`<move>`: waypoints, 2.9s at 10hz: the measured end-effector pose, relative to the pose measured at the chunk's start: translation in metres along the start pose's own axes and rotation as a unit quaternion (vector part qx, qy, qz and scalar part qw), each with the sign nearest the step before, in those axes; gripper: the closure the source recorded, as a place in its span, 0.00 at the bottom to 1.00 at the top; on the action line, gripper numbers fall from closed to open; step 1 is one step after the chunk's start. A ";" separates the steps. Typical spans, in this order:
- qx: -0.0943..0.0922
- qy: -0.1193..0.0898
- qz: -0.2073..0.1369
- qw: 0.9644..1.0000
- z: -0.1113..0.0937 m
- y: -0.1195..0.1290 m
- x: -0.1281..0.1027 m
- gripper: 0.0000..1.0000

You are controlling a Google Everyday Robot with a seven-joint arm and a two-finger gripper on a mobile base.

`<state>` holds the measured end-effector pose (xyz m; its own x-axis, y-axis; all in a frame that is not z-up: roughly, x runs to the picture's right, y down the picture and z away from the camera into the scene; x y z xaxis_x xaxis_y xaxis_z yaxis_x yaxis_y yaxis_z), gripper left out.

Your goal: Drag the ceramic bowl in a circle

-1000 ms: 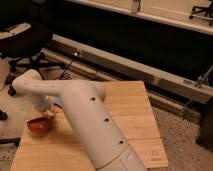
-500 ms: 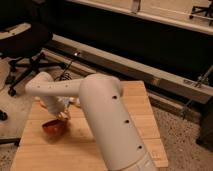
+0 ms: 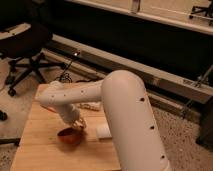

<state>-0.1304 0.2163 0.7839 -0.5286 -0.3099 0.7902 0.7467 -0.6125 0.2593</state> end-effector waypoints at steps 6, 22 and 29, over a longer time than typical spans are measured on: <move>-0.033 -0.018 -0.163 0.986 0.011 -0.098 -0.063 1.00; 0.037 0.067 -0.265 0.961 -0.095 -0.317 0.039 1.00; 0.073 0.078 -0.203 0.973 -0.124 -0.273 0.110 1.00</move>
<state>-0.4425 0.2598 0.7308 -0.8387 -0.1773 0.5149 0.5067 -0.6006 0.6185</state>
